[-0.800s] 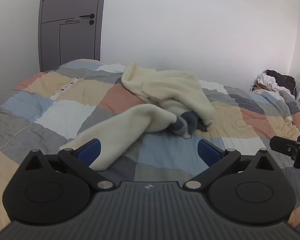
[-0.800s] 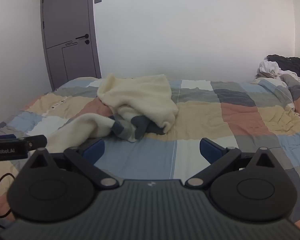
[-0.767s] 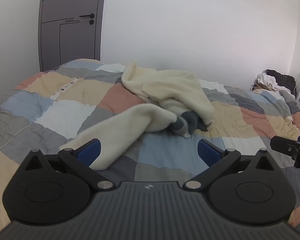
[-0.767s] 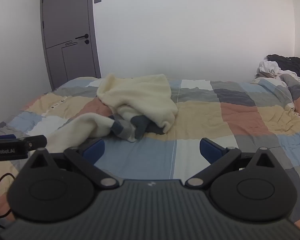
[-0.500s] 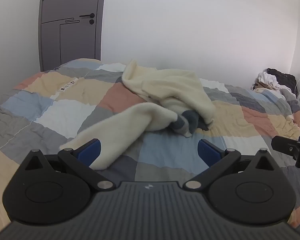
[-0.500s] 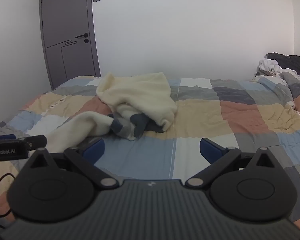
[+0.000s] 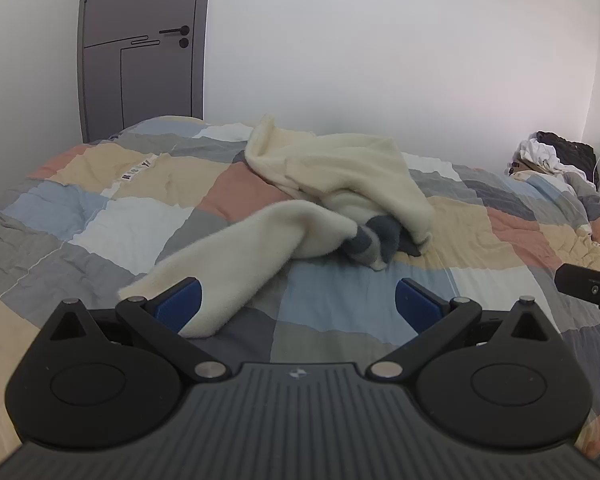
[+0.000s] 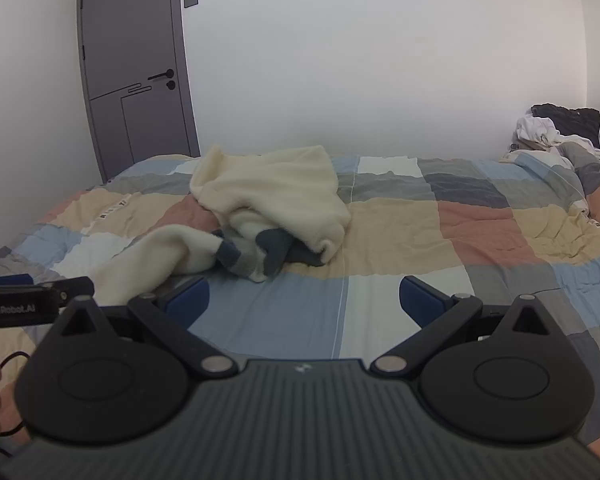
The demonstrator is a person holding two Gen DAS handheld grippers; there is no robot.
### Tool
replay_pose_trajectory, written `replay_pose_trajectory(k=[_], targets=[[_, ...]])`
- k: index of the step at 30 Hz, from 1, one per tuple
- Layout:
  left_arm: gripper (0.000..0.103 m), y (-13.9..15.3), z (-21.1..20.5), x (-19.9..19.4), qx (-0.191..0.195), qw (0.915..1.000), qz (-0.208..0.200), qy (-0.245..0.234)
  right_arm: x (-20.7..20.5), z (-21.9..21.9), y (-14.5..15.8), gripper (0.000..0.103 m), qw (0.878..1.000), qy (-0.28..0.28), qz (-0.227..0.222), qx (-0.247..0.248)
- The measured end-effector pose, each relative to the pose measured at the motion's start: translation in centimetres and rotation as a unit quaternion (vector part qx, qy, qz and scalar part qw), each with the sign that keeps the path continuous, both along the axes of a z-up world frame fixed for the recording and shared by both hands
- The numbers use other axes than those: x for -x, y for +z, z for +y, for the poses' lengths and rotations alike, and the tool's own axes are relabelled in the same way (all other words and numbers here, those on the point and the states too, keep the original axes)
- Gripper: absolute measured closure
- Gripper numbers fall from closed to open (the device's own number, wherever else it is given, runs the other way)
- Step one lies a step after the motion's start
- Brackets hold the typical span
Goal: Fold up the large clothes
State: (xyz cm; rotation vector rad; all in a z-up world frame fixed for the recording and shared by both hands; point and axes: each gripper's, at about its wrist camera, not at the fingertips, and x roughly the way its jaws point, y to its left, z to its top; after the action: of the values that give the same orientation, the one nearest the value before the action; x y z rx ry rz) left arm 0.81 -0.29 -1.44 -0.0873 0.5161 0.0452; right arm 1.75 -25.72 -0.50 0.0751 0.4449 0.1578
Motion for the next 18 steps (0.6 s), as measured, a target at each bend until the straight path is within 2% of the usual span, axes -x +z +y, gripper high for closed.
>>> replay_pose_trajectory(k=[18], targets=[[0.0, -0.06, 0.0, 0.11, 0.003, 1.0, 0.0, -0.004, -0.1, 0.3, -0.36, 0.0, 1.0, -0.004, 0.003, 0.006]])
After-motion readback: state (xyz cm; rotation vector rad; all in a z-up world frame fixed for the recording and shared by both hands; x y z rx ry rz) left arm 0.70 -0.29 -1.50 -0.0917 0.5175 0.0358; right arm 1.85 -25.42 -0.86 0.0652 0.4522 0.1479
